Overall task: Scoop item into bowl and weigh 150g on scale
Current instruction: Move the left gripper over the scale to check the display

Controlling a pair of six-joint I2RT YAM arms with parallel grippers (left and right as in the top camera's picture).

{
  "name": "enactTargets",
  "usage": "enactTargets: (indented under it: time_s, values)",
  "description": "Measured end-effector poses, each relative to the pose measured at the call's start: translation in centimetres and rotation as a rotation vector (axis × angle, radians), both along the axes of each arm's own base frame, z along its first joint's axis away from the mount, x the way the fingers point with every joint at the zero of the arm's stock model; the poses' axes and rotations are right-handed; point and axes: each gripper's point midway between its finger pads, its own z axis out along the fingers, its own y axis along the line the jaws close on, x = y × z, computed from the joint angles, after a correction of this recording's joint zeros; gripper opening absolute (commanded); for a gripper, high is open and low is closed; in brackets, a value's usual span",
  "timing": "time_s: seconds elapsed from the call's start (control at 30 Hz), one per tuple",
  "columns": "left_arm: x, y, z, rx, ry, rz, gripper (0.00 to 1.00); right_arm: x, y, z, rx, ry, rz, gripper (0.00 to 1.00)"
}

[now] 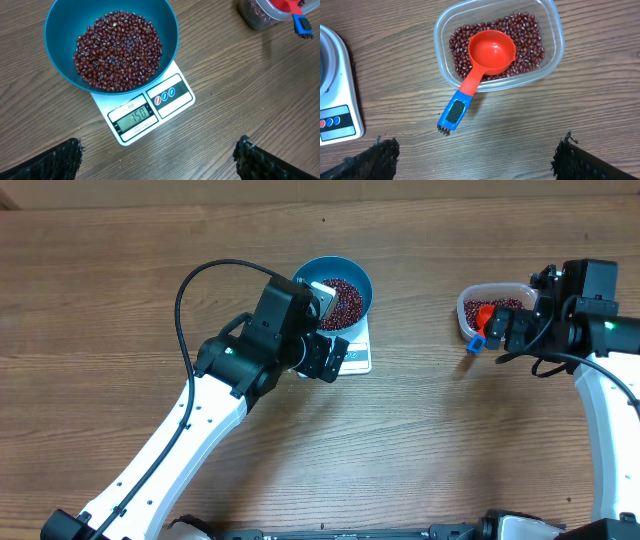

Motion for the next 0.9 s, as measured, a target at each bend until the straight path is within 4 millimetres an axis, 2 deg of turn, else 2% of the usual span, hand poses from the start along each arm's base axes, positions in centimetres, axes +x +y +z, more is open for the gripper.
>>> enactTargets:
  time_s: [0.3, 0.53, 0.63, 0.9]
  values:
    - [0.0, 0.0, 0.0, -0.001, 0.002, 0.003, 0.99, 0.0, 0.0, 0.0, 0.0, 0.0, 0.0, 1.0]
    - [-1.0, 0.7, -1.0, -0.023, 0.103, 0.1, 1.0, 0.0, 0.0, 0.0, 0.0, 0.0, 0.0, 1.0]
    - [-1.6, 1.1, -2.3, -0.009, 0.167, 0.146, 1.0, 0.0, 0.0, 0.0, 0.0, 0.0, 0.0, 1.0]
    - [-1.5, 1.1, -7.8, 0.061, 0.33, 0.215, 1.0, 0.0, 0.0, 0.0, 0.001, 0.0, 0.0, 1.0]
